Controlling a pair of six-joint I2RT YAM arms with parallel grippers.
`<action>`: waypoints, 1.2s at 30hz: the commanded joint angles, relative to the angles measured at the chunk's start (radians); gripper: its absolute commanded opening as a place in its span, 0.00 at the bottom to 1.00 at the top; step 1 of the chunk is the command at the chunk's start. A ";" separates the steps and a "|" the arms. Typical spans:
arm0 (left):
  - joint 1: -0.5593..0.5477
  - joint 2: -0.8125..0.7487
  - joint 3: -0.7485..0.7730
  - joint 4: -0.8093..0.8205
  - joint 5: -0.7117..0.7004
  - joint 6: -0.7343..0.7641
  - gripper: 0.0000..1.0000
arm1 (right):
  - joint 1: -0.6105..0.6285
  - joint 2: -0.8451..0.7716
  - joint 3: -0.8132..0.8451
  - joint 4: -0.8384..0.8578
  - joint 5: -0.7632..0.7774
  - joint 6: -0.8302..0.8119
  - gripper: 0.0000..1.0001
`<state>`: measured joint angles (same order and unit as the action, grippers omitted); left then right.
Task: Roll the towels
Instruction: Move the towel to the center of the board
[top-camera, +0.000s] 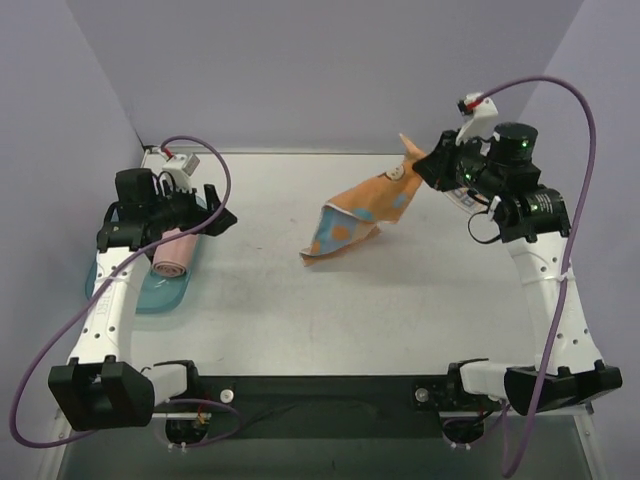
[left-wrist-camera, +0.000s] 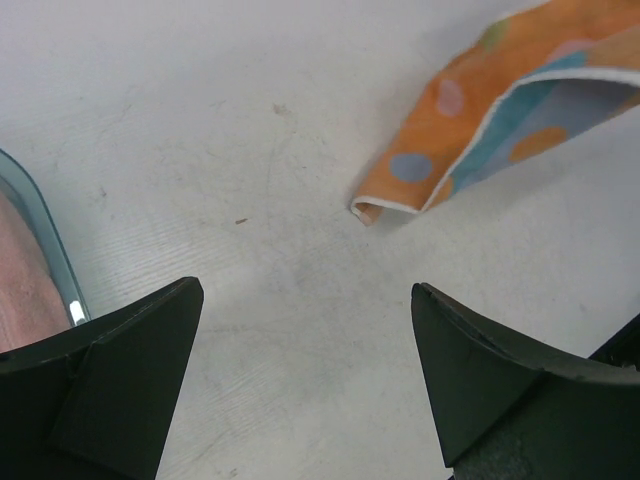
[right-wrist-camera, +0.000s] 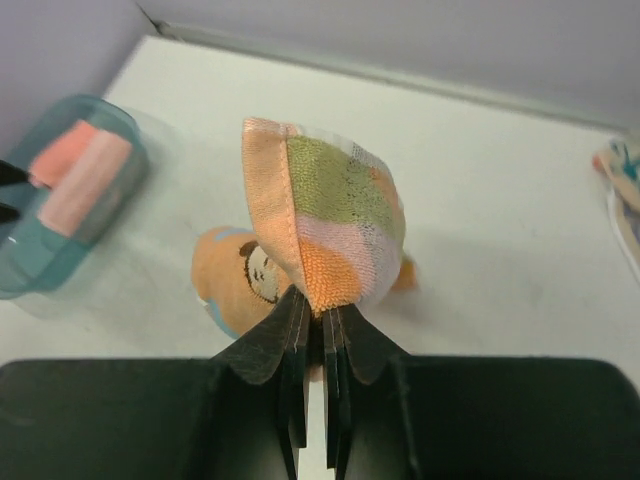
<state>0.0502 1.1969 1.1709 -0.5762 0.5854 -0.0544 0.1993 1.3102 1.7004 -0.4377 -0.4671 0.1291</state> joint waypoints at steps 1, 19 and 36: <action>-0.004 -0.011 -0.011 0.049 0.142 0.091 0.97 | -0.095 -0.071 -0.233 -0.009 0.019 -0.104 0.00; -0.473 0.472 0.113 0.114 -0.143 0.413 0.81 | -0.422 0.086 -0.684 -0.177 0.022 -0.430 0.00; -0.670 0.805 0.253 0.205 -0.384 0.490 0.30 | -0.459 0.274 -0.483 -0.318 0.001 -0.367 0.00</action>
<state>-0.6167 2.0125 1.3827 -0.4053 0.2722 0.3878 -0.2501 1.5501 1.1641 -0.6960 -0.4538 -0.2596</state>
